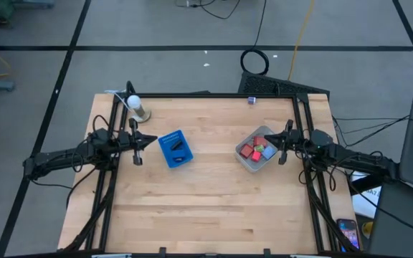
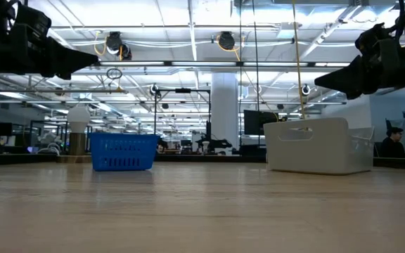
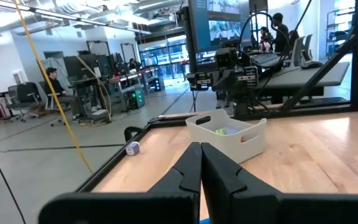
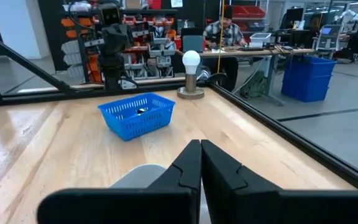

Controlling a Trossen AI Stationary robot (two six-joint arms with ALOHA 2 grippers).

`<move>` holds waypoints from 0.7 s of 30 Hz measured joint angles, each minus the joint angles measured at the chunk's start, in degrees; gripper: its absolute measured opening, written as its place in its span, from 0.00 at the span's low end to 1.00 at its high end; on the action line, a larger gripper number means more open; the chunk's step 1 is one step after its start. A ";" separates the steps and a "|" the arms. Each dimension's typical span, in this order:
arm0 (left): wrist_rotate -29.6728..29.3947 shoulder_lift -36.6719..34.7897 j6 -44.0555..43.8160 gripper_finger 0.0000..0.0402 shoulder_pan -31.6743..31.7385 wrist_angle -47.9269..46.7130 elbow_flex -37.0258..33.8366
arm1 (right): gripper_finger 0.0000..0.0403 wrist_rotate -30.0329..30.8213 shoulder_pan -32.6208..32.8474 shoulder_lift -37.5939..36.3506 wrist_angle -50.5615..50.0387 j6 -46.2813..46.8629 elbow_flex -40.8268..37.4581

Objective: Pick & Place Office items
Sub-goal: Return to Home Position

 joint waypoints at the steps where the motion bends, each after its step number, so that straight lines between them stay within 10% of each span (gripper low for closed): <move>1: -0.09 0.00 -0.11 0.01 0.01 0.00 0.01 | 0.00 0.03 0.00 -0.04 0.07 0.02 0.02; 21: -0.33 0.15 -1.30 0.01 0.01 0.06 0.08 | 0.00 0.05 -0.02 1.36 0.38 0.00 0.00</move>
